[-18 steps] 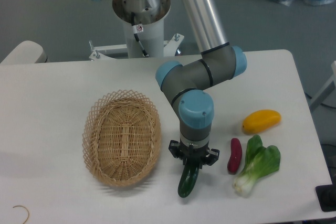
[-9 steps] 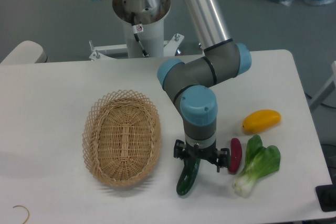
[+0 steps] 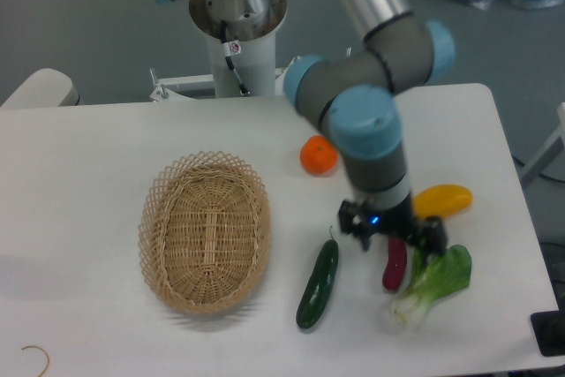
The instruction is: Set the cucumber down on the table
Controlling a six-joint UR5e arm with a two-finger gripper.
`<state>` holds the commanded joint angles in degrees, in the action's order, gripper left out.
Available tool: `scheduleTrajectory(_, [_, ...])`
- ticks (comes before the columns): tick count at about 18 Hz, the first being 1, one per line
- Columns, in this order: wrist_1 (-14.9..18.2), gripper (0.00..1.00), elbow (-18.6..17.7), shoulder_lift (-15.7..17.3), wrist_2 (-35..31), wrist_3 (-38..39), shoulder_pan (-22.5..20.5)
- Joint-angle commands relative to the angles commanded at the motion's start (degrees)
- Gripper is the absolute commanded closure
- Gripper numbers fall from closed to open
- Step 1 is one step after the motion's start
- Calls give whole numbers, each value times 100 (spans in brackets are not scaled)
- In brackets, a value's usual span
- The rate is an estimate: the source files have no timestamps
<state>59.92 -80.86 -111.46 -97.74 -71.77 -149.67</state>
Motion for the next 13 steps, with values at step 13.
scheduleTrajectory(13, [740,0,-26,317,255,-2421,-933])
